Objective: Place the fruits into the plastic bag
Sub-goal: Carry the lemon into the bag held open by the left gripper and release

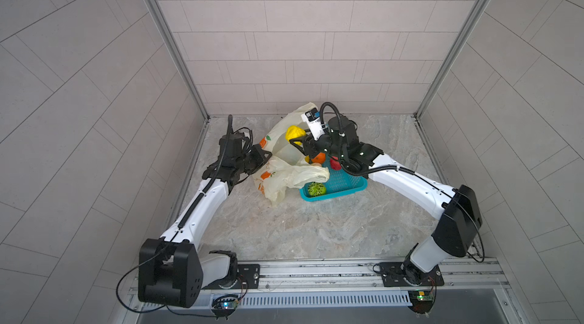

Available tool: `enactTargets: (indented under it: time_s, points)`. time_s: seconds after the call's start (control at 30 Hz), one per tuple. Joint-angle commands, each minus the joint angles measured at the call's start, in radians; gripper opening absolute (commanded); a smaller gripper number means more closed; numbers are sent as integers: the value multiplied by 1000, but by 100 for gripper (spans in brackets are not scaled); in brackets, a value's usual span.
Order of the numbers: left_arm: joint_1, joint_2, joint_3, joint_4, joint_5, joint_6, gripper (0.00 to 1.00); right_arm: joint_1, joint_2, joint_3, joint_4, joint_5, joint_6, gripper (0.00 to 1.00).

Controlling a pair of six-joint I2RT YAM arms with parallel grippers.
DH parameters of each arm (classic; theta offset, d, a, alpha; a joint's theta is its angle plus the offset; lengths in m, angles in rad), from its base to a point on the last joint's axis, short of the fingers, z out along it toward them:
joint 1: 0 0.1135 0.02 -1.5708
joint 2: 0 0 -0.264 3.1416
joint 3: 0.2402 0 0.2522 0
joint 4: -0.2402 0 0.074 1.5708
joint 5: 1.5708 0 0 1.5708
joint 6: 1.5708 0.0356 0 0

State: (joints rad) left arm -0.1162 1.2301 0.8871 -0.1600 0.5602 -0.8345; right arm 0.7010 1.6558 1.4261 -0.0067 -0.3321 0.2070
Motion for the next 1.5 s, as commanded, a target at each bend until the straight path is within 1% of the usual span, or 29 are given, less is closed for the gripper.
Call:
enactTargets:
  time_s: [0.0,0.1,0.23,0.43,0.5,0.87,0.9,0.93,1.07,1.27,1.47]
  points:
    - [-3,-37,-21,53,4,3,0,11,44,35,-6,-69,24,33]
    - [-4,-45,-35,70,2,-3,0,17,92,51,-32,-68,37,33]
    - [-3,-62,-60,93,-9,-12,0,36,126,47,-87,-4,24,33]
    - [-4,-75,-76,95,-15,-11,0,45,144,-13,-103,61,35,40]
    - [-4,-75,-78,97,-16,-12,0,46,147,-31,-104,66,42,46]
    - [-3,-77,-80,88,-22,2,0,54,134,-58,-110,113,38,68]
    - [-4,-77,-79,87,-24,3,0,52,132,-58,-113,115,38,79]
    - [-4,-77,-80,86,-24,5,0,52,131,-57,-116,115,38,81]
    - [-4,-77,-79,79,-27,14,0,53,120,-59,-118,119,34,82]
    - [-4,-73,-84,70,-35,23,0,53,90,-65,-108,113,26,81]
    - [-4,-75,-85,64,-36,28,0,46,10,-85,-95,136,16,79]
